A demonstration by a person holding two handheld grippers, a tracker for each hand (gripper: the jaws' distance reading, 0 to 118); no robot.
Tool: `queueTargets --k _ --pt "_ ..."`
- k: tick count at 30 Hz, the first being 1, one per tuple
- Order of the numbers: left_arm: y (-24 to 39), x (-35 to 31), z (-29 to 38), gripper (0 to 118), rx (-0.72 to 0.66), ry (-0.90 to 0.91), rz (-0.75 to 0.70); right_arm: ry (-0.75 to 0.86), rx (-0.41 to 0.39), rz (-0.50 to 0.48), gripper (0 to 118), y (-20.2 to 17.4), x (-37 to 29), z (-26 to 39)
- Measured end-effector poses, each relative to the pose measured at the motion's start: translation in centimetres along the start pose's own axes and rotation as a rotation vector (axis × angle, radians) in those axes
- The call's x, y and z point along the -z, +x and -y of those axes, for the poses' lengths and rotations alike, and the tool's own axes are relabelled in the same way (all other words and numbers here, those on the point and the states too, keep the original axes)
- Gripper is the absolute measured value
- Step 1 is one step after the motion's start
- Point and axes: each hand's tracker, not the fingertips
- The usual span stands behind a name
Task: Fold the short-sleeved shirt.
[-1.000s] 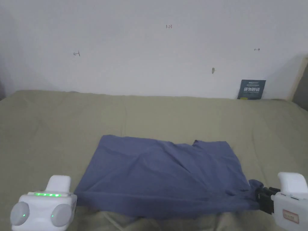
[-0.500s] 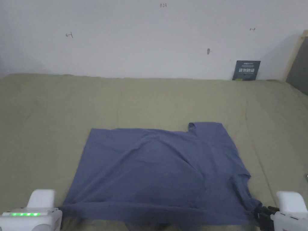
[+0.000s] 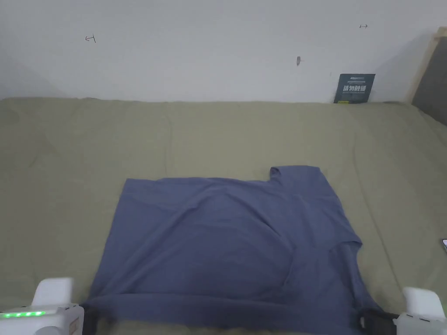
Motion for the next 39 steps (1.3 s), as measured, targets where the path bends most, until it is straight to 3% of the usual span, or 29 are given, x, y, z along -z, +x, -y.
queueTargets --k 1,2,7,9,10,11,12,14,16,20,21,23,24,27,35,39 --pt "-0.3 0.2 -0.1 118 -0.006 -0.03 -0.006 -0.007 -0.002 -0.002 118 0.2 -0.1 0.0" --pt "-0.6 -0.1 0.4 113 -0.066 -0.058 0.022 0.003 0.005 0.0 116 0.4 -0.7 0.0" --pt "-2.7 -3.3 -0.6 113 0.003 0.025 -0.024 0.094 -0.039 0.04 116 -0.2 -3.6 -0.8" --pt "-4.3 -5.2 -0.6 108 0.004 0.047 0.006 0.097 -0.055 0.051 106 -0.5 -4.8 -1.0" --pt "-4.9 -6.3 0.1 87 -0.014 0.072 0.042 0.104 -0.059 0.043 74 -0.5 -5.3 -1.0" --pt "-5.8 -6.9 0.5 46 -0.04 0.079 0.075 0.123 -0.052 0.032 29 -0.2 -6.1 -0.6" --pt "-6.4 -7.0 0.9 0 -0.084 0.081 0.102 0.141 -0.043 0.045 0 -0.3 -6.4 -0.5" --pt "-6.8 -7.1 2.1 0 -0.178 0.068 0.096 0.184 -0.011 0.114 0 -0.6 -6.2 -0.1" --pt "-7.1 -6.7 1.9 0 -0.11 0.02 0.107 0.126 -0.036 0.072 0 -1.1 -7.3 -0.2" --pt "-7.2 -5.0 1.7 0 -0.131 0.008 0.219 0.117 -0.02 0.066 0 -1.2 -7.0 0.1" --pt "-7.1 -4.5 1.4 10 -0.133 0.028 0.264 0.11 -0.029 0.061 0 -1.4 -6.9 0.0" --pt "-6.1 -2.8 1.2 110 -0.063 -0.057 0.249 0.11 -0.037 0.067 0 -1.4 -6.7 0.1" --pt "-5.7 -1.9 1.0 118 -0.022 -0.104 0.205 0.109 -0.034 0.062 0 -1.4 -6.7 -0.1" --pt "-4.0 0.0 0.4 115 0.05 -0.05 0.175 0.11 -0.024 0.05 0 -1.2 -6.6 -0.4" --pt "-2.9 4.4 -0.2 110 0.042 -0.082 0.156 0.083 -0.045 0.04 0 -0.8 -5.6 -0.3" --pt "-1.6 3.6 -0.4 76 0.098 -0.049 0.14 0.075 -0.059 0.037 0 -0.7 -4.8 -0.5"
